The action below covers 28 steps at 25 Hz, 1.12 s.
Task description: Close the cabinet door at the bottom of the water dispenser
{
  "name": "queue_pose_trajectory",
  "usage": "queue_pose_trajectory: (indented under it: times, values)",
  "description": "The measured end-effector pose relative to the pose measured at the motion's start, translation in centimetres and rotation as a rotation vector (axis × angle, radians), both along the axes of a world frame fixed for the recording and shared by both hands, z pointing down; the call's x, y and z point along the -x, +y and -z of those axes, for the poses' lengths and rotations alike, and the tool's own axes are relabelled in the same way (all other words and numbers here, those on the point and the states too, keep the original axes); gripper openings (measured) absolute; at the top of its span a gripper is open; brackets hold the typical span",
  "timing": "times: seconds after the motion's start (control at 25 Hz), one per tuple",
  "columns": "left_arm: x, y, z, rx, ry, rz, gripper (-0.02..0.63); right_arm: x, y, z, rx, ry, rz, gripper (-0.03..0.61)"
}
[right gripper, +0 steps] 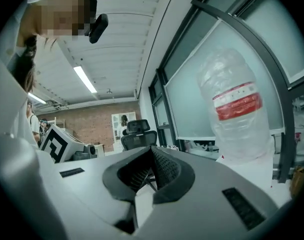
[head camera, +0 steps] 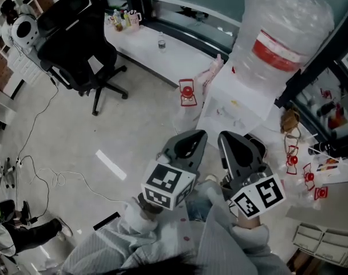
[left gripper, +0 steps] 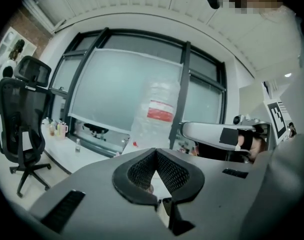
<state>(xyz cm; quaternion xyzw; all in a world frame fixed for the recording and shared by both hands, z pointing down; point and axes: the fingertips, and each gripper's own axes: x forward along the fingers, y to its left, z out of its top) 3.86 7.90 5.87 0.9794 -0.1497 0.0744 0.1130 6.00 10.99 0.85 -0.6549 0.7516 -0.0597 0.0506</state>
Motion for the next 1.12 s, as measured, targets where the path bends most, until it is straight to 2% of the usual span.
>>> queue_pose_trajectory:
  times: [0.56, 1.12]
  values:
    - [0.3, 1.0, 0.4, -0.056, -0.004, -0.015, 0.011, 0.4, 1.0, -0.5, 0.029, -0.042, 0.021, 0.014]
    - [1.0, -0.2, 0.0, -0.057, -0.016, 0.013, 0.011, 1.1, 0.3, -0.9, 0.044, -0.038, 0.035, 0.014]
